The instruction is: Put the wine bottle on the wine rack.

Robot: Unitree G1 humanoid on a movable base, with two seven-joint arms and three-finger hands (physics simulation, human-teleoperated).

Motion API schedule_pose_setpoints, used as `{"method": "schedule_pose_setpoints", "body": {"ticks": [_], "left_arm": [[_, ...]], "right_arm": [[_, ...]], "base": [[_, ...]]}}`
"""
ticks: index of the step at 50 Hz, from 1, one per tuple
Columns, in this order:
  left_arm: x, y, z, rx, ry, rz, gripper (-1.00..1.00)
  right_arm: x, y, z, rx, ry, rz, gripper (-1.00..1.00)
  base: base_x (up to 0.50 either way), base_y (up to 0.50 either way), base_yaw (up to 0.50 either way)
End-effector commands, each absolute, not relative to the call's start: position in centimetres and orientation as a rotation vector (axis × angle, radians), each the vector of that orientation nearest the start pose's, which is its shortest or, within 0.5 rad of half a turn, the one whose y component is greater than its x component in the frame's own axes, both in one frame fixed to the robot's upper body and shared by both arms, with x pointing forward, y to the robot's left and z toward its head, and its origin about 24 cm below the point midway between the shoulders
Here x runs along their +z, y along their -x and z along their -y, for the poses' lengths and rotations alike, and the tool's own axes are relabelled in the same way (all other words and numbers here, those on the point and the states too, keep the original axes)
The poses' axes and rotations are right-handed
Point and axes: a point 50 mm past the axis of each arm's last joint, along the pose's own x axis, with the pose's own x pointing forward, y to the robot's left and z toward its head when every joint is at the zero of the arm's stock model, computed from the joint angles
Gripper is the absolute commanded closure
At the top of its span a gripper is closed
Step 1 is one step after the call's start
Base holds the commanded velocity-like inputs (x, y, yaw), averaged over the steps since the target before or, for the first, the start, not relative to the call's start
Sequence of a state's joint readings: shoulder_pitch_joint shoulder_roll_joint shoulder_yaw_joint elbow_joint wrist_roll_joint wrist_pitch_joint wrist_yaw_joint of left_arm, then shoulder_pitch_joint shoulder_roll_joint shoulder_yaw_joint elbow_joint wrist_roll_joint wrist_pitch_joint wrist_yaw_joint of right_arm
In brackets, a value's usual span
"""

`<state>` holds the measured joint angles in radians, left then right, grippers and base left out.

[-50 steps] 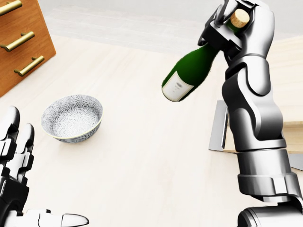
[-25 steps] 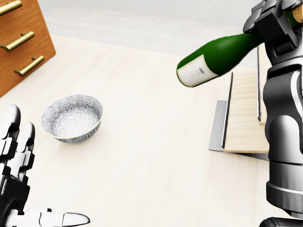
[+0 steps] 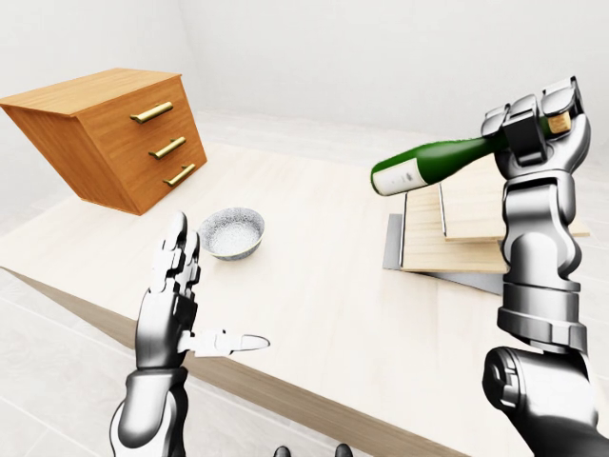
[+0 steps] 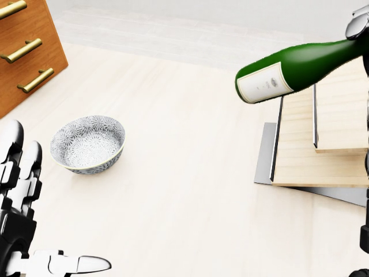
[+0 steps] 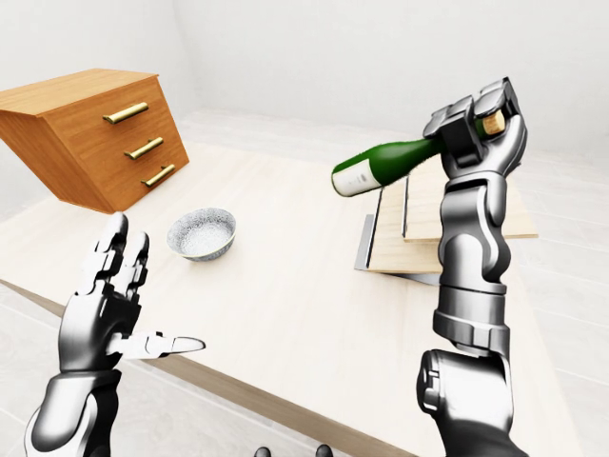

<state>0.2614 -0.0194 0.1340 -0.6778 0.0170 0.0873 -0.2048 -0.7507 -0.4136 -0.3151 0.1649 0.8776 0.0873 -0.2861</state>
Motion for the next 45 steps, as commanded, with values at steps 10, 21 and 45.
{"method": "schedule_pose_setpoints", "body": {"ticks": [10, 21, 45], "left_arm": [[13.3, -18.8, -17.8, -0.003, -0.107, 0.326, -1.00], [12.9, -18.8, -17.9, -0.001, -0.102, 0.306, -1.00], [12.8, -19.0, -17.7, -0.002, -0.099, 0.306, -1.00]], "right_arm": [[25.7, -33.7, 29.6, -0.257, -0.780, 0.516, 1.00], [25.3, -33.7, 30.9, -0.262, -0.856, 0.499, 1.00], [25.8, -30.7, 34.7, -0.329, -0.933, 0.547, 1.00]], "base": [[0.00, 0.00, 0.00], [0.00, 0.00, 0.00], [0.00, 0.00, 0.00]]}}
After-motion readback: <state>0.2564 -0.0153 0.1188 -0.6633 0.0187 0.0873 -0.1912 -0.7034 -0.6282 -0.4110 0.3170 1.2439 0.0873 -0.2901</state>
